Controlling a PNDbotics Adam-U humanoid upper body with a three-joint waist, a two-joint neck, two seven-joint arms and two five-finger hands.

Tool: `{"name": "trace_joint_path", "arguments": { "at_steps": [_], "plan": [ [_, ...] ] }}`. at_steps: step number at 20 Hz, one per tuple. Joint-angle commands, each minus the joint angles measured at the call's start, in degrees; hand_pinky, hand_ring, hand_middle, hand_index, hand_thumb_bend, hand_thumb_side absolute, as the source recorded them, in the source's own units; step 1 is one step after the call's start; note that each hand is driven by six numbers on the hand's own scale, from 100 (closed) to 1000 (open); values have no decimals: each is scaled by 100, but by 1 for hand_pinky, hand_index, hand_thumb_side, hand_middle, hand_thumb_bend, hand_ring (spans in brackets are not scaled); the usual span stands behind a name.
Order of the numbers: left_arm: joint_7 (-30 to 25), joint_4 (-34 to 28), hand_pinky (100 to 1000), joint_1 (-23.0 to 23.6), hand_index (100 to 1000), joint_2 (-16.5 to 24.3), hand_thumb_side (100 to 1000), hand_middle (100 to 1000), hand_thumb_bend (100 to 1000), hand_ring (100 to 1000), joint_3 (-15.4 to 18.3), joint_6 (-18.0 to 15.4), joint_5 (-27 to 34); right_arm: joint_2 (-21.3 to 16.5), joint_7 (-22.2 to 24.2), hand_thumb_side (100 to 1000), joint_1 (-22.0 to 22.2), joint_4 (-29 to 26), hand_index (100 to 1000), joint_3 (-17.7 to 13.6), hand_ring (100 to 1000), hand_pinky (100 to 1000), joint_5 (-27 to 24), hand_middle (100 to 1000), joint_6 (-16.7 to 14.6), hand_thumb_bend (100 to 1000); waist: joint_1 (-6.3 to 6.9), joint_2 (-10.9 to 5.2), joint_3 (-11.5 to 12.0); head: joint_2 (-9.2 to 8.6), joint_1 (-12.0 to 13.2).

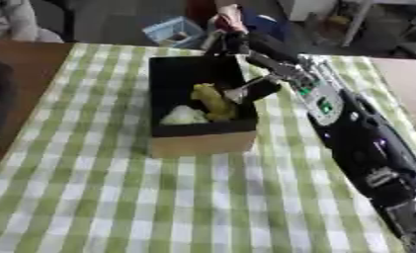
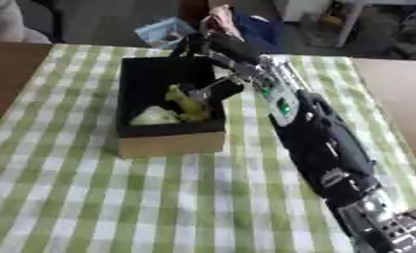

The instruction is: Pick up objects on the table and place them in the box.

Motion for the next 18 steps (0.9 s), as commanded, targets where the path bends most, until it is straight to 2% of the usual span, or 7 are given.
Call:
{"name": "trace_joint_path", "arguments": {
  "at_steps": [1, 5, 6, 7, 9, 13, 18],
  "plan": [
    [106, -27, 608, 13, 747, 72, 389, 540, 224, 495, 131, 15, -43, -688, 18, 239, 226, -938, 813, -52, 662, 750, -1127, 721, 192, 149, 31, -69, -59, -98, 82],
    [235, 2, 606, 131, 744, 46, 398, 539, 214, 494, 215, 12, -14, -1270, -87, 240, 984, -1994, 792, -315, 629, 739, -2382, 689, 689, 100, 39, -54, -129, -131, 180],
    [270, 15, 606, 169, 744, 38, 399, 538, 211, 494, 239, 10, -9, -1365, -138, 301, 1185, -2185, 787, -415, 620, 735, -2627, 683, 856, 100, 45, -52, -146, -132, 193],
    [305, 29, 605, 212, 743, 32, 405, 537, 201, 493, 265, 10, -7, -1433, -190, 269, 1382, -2347, 782, -503, 613, 731, -2881, 669, 992, 100, 48, -50, -164, -136, 212],
    [388, 53, 601, 312, 740, 14, 412, 533, 192, 490, 335, 6, -4, -1544, -276, 286, 1771, -2599, 776, -690, 605, 728, -3309, 659, 1208, 100, 49, -42, -194, -151, 247],
    [503, 87, 595, 507, 735, -60, 430, 523, 185, 482, 463, 3, -13, -1592, -392, 326, 2376, -2865, 763, -1010, 591, 721, -3738, 640, 1499, 100, 62, -4, -288, -147, 303],
    [428, 97, 591, 655, 734, -150, 441, 515, 182, 474, 507, -47, -93, -1396, -517, 352, 2915, -3078, 751, -1323, 580, 718, -3907, 627, 1671, 100, 93, 27, -327, -71, 352]
  ]
}}
